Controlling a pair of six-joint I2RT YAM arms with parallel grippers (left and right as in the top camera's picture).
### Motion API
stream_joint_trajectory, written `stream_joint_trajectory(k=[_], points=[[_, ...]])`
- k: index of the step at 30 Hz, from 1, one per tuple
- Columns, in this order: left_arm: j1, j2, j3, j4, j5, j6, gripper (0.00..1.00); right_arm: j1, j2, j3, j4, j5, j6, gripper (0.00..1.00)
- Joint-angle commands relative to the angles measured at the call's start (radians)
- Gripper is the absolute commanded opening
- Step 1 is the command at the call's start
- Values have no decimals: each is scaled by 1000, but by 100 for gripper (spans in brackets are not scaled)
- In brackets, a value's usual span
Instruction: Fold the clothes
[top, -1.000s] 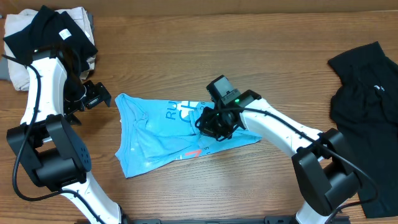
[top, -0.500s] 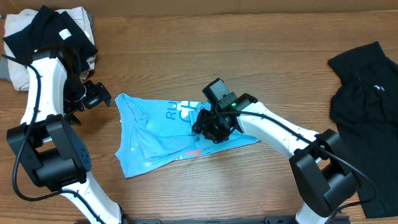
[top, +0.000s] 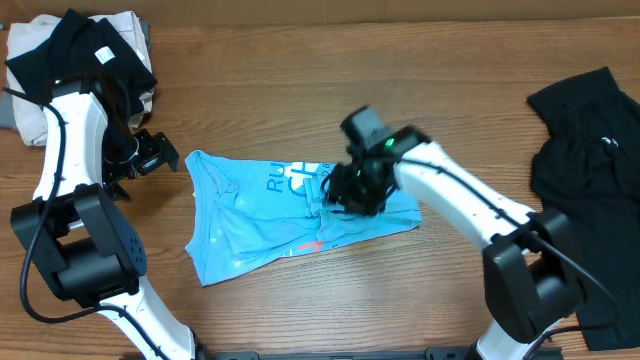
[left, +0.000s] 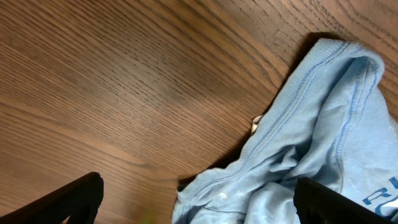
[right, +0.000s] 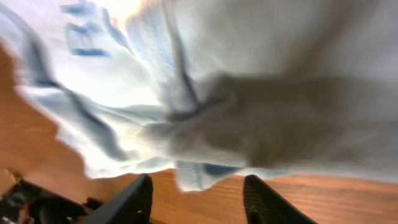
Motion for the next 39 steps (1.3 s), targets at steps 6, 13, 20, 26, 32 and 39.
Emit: stream_joint_trajectory(k=[6, 13, 20, 26, 32, 39], points=[[-8, 5, -6, 1, -6, 19, 100, -130, -18, 114, -4, 29, -118, 53], [-8, 5, -6, 4, -6, 19, 100, -127, 23, 76, 43, -11, -117, 36], [-8, 5, -6, 4, -6, 19, 100, -71, 109, 12, 51, -139, -106, 36], [-8, 5, -6, 3, -6, 19, 100, -56, 182, -15, -28, -152, -111, 37], [-8, 5, -6, 3, -6, 19, 100, -74, 190, -14, -99, -148, -107, 22], [-8, 5, -6, 3, -4, 19, 100, -153, 151, 49, -150, -147, -152, 29]])
